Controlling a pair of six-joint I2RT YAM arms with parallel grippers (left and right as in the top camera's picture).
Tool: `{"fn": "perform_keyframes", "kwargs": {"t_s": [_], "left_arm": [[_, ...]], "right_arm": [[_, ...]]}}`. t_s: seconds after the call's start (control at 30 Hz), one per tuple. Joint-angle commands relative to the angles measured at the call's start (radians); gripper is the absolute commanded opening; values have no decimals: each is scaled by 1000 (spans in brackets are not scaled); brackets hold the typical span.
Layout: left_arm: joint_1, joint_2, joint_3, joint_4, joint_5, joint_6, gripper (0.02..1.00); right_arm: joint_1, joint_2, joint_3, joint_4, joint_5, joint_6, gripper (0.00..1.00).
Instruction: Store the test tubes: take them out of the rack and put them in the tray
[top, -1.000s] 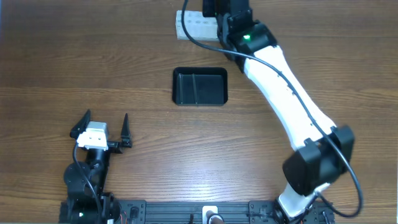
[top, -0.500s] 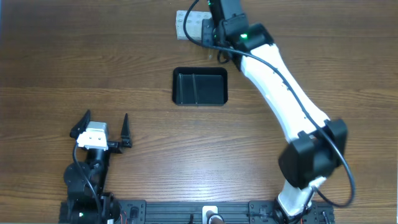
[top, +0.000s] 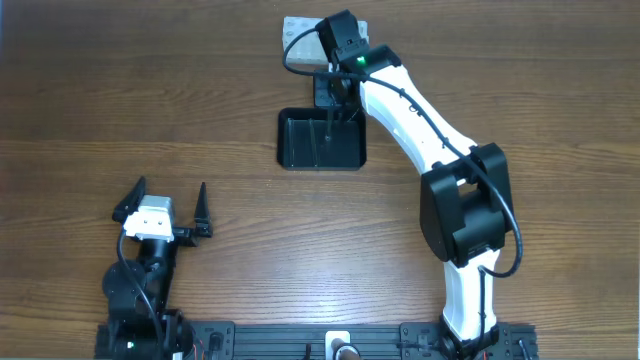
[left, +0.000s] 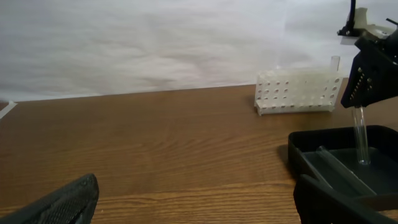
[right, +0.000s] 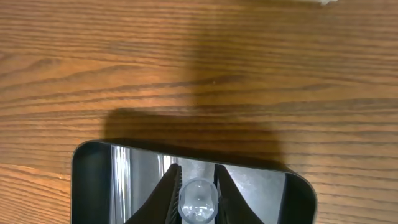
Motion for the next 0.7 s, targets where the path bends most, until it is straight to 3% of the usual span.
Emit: {"fn": "perform_keyframes", "kwargs": {"t_s": [0.03, 0.7], "left_arm": [[5, -5, -6, 0, 13, 14, 1000], [5, -5, -6, 0, 13, 14, 1000]], "right_arm": [[8, 19, -1, 2, -11, 14, 119], [20, 95, -1, -26, -12, 27, 202]]}}
